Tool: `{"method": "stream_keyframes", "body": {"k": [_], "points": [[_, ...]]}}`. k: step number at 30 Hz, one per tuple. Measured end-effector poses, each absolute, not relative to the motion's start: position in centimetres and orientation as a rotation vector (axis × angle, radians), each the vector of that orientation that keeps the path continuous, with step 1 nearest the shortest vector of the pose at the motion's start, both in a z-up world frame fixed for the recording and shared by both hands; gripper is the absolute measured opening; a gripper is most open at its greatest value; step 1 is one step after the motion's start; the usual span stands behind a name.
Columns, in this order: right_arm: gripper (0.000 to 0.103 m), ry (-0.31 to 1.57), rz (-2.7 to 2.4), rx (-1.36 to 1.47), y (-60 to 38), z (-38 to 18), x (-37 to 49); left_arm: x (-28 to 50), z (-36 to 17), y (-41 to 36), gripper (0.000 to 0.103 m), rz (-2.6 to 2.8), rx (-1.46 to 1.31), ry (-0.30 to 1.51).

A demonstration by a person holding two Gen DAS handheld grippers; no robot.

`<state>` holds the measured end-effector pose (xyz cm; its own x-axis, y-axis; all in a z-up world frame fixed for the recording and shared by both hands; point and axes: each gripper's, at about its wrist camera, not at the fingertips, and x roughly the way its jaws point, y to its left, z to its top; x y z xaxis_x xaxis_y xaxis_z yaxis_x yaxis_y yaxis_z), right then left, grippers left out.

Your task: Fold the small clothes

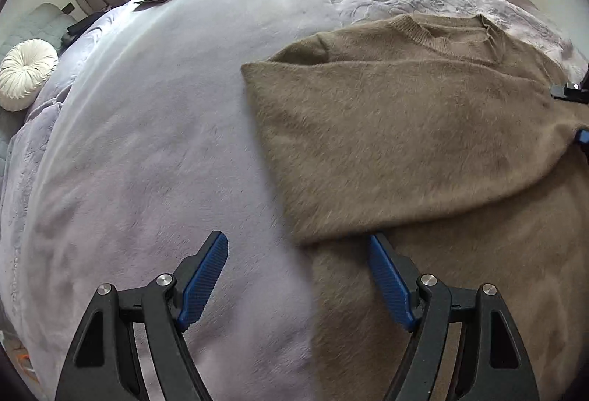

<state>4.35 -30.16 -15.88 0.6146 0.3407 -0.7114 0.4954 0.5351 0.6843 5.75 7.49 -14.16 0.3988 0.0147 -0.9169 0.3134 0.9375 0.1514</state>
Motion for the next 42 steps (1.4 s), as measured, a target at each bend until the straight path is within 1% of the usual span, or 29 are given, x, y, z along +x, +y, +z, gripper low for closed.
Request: {"method": "stream_keyframes", "body": {"k": [1,2,3,4,6,9,11,13,15,16,17,19,21,22,24,27,29,33,35,36,38,39,40,41,42], "points": [[0.059,0.951,-0.111,1.041,-30.1,-15.8,4.6,6.2,-14.3,7.0,0.079,-0.166,0.335,1.137],[0.045,0.954,-0.116,1.03,-30.0,-15.7,4.9,6.5,-14.3,6.7,0.079,-0.135,0.344,1.123],[0.013,0.967,-0.121,1.007,-29.8,-15.5,5.5,7.0,-14.3,6.5,0.079,-0.086,0.347,1.104],[0.008,0.989,-0.118,0.976,-29.5,-15.2,6.2,7.4,-14.2,6.6,0.079,-0.038,0.345,1.085],[0.008,0.96,-0.058,0.93,-28.9,-13.5,7.5,7.9,-13.8,7.5,0.079,0.058,0.32,1.038],[0.008,0.814,0.1,0.831,-28.2,-9.6,8.6,8.3,-13.8,9.4,0.079,0.137,0.253,1.026],[0.008,0.784,0.148,0.774,-28.5,-8.8,8.8,8.3,-14.1,10.3,0.079,0.143,0.201,1.033],[0.008,0.838,0.102,0.752,-29.6,-10.4,9.0,8.3,-14.6,10.3,0.079,0.12,0.213,1.049],[0.016,0.943,0.035,0.776,-31.0,-13.5,9.2,7.8,-14.7,10.0,0.079,0.072,0.244,1.092],[0.017,1.018,-0.013,0.805,-31.8,-15.4,9.0,7.4,-14.6,10.0,0.079,0.031,0.249,1.113],[0.017,1.035,-0.016,0.84,-32.3,-16.2,8.5,7.1,-14.3,10.2,0.079,-0.018,0.247,1.135],[0.02,0.987,-0.001,0.927,-33.2,-16.6,6.8,5.8,-13.2,11.2,0.079,-0.13,0.228,1.179],[0.028,0.973,0.009,0.958,-33.4,-16.6,5.7,4.9,-11.7,12.4,0.079,-0.202,0.176,1.201],[0.029,0.974,0.014,0.961,-33.3,-16.7,5.5,5.3,-11.2,12.9,0.079,-0.216,0.148,1.206],[0.029,0.978,0.019,0.955,-33.3,-16.9,5.2,7.2,-10.4,13.6,0.079,-0.231,0.091,1.209],[0.031,0.979,0.015,0.939,-32.5,-16.9,5.3,12.3,-10.9,13.0,0.079,-0.246,0.007,1.221],[0.031,0.978,0.011,0.933,-32.2,-16.8,5.6,16.3,-12.5,12.1,0.079,-0.254,-0.021,1.238],[0.031,0.978,0.011,0.921,-32.6,-16.9,5.5,20.7,-16.5,10.6,0.077,-0.229,-0.022,1.323],[0.032,0.976,0.008,0.929,-32.8,-16.9,5.3,20.7,-16.6,10.3,0.045,-0.247,-0.057,1.312],[0.032,0.976,0.004,0.934,-32.9,-17.0,5.2,20.7,-16.4,10.2,0.011,-0.268,-0.074,1.307],[0.032,0.978,-0.013,0.937,-32.8,-16.7,5.0,20.2,-15.1,10.4,0.011,-0.276,-0.088,1.268],[0.024,0.972,-0.015,0.933,-32.6,-16.3,5.1,19.6,-14.3,10.7,0.011,-0.294,-0.084,1.225],[0.012,0.96,-0.003,0.934,-32.4,-15.9,5.2,19.3,-14.1,11.1,0.011,-0.304,-0.08,1.213],[0.007,0.946,0.02,0.938,-32.1,-15.4,5.3,19.2,-14.3,11.5,0.011,-0.308,-0.078,1.217],[0.007,0.932,0.027,0.939,-31.8,-15.0,5.5,19.2,-14.9,12.0,0.011,-0.302,-0.082,1.235]]}}
